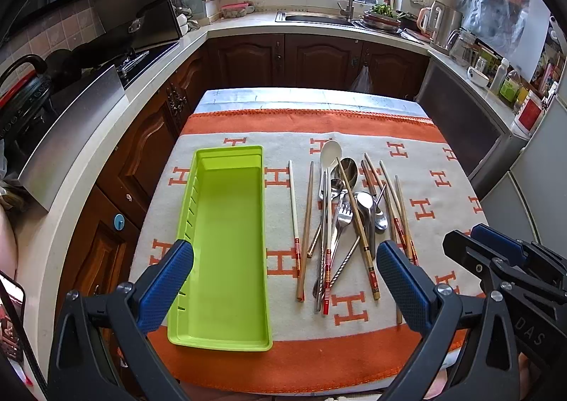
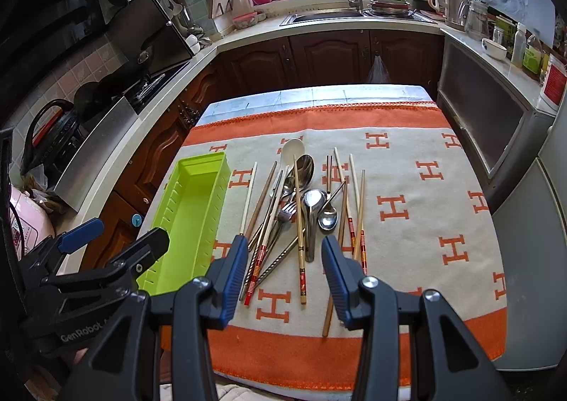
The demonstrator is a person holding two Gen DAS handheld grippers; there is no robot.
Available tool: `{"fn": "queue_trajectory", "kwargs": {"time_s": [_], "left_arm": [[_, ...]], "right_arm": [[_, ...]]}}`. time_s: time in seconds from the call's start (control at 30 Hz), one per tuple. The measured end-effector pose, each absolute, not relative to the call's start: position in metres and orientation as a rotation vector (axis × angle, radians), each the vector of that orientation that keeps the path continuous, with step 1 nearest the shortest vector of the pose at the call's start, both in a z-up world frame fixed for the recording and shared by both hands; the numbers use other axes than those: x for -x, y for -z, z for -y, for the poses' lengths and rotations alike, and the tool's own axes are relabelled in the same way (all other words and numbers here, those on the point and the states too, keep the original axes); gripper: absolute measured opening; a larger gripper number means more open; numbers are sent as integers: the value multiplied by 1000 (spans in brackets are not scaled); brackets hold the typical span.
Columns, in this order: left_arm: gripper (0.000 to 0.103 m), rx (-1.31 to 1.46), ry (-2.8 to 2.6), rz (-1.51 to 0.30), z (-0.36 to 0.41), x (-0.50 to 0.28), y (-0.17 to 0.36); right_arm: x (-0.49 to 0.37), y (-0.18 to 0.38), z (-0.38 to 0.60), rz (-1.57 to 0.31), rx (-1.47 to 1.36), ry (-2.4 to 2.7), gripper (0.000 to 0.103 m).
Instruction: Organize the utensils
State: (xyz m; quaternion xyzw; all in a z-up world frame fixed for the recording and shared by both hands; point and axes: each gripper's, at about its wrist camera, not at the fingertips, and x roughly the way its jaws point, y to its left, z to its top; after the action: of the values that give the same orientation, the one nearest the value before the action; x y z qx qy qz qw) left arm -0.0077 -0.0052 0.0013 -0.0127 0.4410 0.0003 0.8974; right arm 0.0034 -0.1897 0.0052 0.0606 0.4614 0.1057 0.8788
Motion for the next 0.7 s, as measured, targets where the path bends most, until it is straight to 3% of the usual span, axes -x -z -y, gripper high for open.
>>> {"fn": "queue_trajectory", "kwargs": {"time_s": [0.7], "left_arm": [[102,38,-10,-940,0,1,2]], "right_arm": [[-8,-3,186,-971,-121,-228,43]]}}
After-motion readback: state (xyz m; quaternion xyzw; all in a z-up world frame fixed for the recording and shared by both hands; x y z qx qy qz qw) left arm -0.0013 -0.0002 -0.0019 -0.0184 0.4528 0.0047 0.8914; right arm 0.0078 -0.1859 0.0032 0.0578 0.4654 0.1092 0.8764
